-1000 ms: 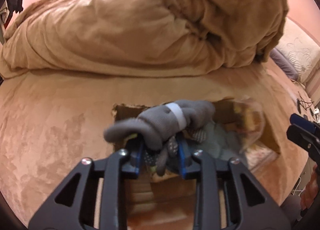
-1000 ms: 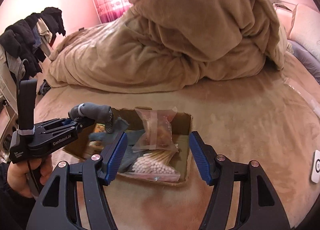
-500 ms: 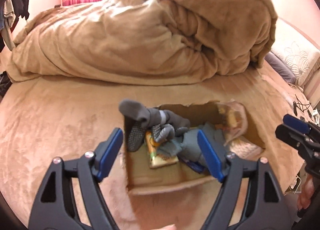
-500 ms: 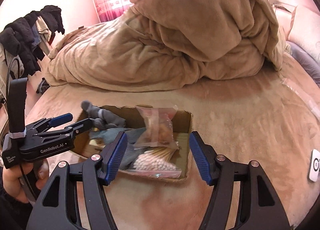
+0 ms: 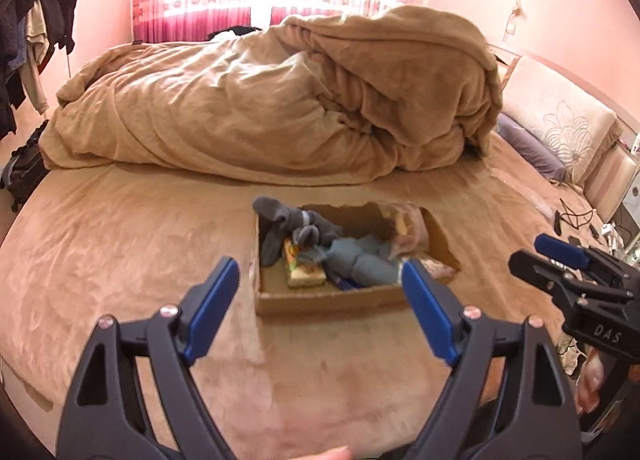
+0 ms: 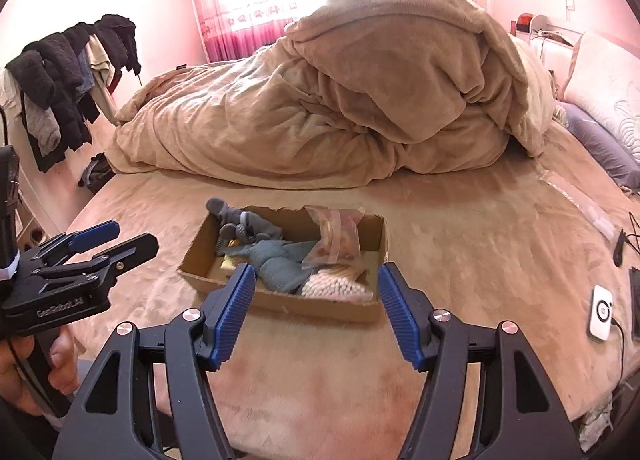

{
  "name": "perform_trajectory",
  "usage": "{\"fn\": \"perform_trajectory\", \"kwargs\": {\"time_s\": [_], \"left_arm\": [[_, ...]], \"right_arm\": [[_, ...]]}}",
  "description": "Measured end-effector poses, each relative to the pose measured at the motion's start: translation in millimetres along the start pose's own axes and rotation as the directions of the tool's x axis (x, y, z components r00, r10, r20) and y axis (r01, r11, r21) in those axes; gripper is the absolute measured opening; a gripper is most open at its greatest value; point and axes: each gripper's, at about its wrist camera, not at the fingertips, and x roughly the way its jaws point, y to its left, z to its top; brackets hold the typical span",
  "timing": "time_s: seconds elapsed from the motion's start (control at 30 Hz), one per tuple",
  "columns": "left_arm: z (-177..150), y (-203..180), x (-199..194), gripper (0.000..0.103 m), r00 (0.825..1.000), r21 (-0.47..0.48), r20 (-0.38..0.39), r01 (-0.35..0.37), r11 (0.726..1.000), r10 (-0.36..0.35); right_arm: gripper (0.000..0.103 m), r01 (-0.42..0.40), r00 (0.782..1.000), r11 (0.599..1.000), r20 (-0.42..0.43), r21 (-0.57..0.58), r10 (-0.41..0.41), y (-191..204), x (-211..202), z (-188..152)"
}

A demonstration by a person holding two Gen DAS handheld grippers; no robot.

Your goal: Organize objects

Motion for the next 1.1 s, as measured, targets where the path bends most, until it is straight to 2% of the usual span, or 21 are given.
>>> {"fn": "perform_trajectory", "kwargs": {"time_s": [0.33, 0.73, 1.1], "left_arm": [[-36, -9, -46, 0.085, 1.0, 0.008, 0.021, -0.001, 1.0, 0.001], [-86, -25, -56, 0.086, 1.0, 0.011, -0.019, 0.013, 1.0, -0.013], [-112, -30, -64, 0.086, 1.0, 0.023, 0.001, -0.007, 1.0, 0.007]], "right_arm": [[0.067, -0.001, 1.0, 1.0, -0.003, -0.022, 0.001, 14, -31, -35], [0.067, 0.032, 0.999, 0.999, 0.001, -0.025, -0.032, 14, -56, -69], [0.067, 0.048, 0.999, 0.999, 0.025, -0.018, -0.048, 13, -68, -97]]}}
